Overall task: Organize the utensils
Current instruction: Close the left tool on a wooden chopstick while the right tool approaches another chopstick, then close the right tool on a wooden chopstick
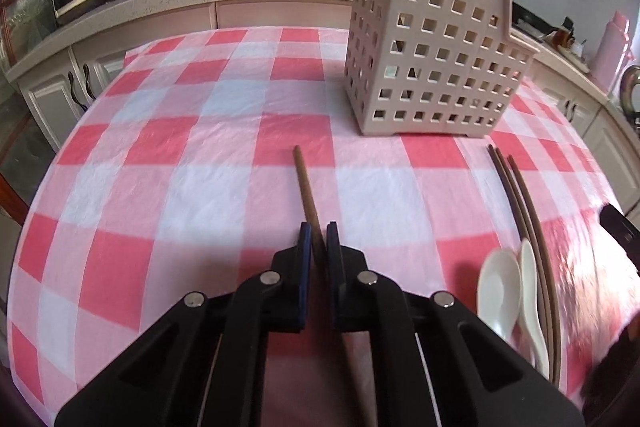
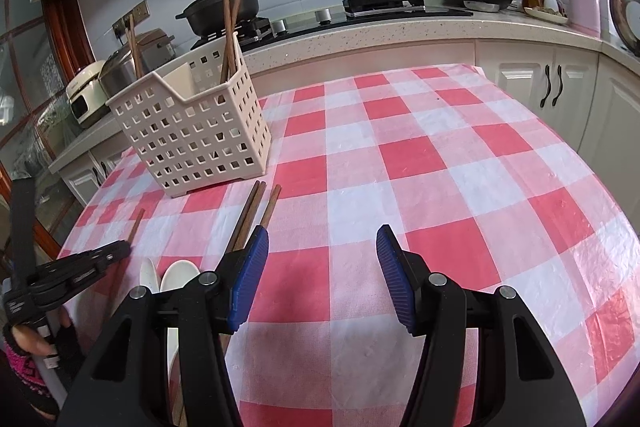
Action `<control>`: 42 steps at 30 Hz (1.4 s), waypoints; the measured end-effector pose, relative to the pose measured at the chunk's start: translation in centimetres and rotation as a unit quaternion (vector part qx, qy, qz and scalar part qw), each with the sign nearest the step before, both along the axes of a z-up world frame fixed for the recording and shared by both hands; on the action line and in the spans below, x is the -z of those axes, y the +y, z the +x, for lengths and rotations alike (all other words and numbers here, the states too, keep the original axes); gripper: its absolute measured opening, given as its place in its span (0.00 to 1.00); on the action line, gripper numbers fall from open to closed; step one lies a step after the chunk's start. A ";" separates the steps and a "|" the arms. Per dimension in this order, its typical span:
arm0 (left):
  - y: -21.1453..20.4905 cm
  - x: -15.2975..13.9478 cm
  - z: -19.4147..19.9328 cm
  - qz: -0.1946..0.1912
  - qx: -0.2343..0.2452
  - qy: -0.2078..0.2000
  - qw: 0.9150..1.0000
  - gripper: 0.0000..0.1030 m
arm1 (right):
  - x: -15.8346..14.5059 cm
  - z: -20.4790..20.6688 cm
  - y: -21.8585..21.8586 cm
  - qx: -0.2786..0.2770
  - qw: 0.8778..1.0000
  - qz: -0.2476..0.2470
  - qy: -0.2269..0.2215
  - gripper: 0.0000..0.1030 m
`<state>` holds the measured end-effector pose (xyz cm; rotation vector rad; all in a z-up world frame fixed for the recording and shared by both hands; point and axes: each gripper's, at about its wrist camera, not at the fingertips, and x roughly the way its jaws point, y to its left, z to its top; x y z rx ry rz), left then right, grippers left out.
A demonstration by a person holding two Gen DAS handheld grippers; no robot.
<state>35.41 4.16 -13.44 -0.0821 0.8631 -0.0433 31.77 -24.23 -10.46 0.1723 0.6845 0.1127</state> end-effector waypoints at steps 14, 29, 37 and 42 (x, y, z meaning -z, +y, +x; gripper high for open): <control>1.6 0.1 -1.2 -0.008 -0.019 0.001 1.000 0.07 | 1.8 2.4 3.5 -0.028 0.996 -0.034 0.077 0.35; 1.7 0.1 -1.2 -0.011 -0.019 0.001 1.000 0.08 | 2.3 5.9 7.1 -0.014 0.988 -0.110 0.107 0.25; 1.7 0.1 -1.1 -0.005 -0.019 0.001 1.000 0.08 | 2.2 6.9 6.9 -0.036 0.986 -0.115 0.118 0.14; 1.5 0.1 -1.2 0.000 -0.019 0.001 1.000 0.08 | 2.3 6.1 5.1 -0.033 0.991 -0.074 0.108 0.07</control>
